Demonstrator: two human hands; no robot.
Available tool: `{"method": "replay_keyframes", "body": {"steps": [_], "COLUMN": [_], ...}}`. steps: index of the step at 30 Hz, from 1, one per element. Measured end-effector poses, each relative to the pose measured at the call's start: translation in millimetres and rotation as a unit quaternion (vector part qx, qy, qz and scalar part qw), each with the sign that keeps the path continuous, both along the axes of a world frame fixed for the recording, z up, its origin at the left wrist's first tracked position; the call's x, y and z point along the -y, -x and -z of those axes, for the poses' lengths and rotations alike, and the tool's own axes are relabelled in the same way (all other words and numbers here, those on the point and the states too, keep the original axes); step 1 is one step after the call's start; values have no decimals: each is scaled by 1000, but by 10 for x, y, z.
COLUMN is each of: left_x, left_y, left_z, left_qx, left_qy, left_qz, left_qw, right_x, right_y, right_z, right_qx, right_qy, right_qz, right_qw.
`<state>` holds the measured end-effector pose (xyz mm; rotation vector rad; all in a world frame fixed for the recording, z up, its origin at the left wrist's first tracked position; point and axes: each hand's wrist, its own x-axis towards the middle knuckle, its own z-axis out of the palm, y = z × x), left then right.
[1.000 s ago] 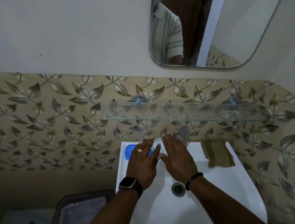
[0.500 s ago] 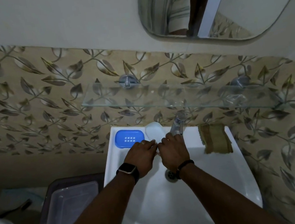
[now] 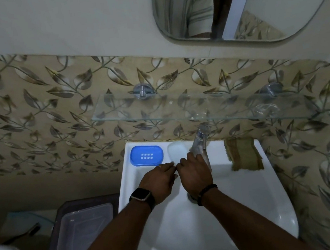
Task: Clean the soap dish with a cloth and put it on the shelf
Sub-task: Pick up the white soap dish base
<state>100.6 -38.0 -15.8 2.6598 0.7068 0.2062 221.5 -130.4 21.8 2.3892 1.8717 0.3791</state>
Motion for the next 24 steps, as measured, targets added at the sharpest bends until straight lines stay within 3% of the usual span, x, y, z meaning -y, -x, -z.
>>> {"method": "replay_keyframes", "body": {"steps": [4, 11, 16, 20, 24], "left_x": [133, 372, 497, 585, 689], "left_y": [136, 423, 542, 542, 468], "left_z": [52, 119, 94, 29, -70], "left_qx": [33, 68, 84, 103, 155], "left_qy": [21, 12, -9, -1, 21], "left_qz": [-22, -2, 23, 22, 5], "left_qw": [999, 998, 996, 994, 988], "right_x": [182, 571, 786, 905, 1010], "right_y": [167, 460, 645, 700, 726], "right_z": [47, 176, 275, 308, 271], "right_qx": [-32, -95, -209, -364, -562], "right_qy": [-20, -133, -158, -190, -258], "right_qz": [-10, -24, 64, 157, 240], "right_qw": [999, 986, 963, 898, 748]}}
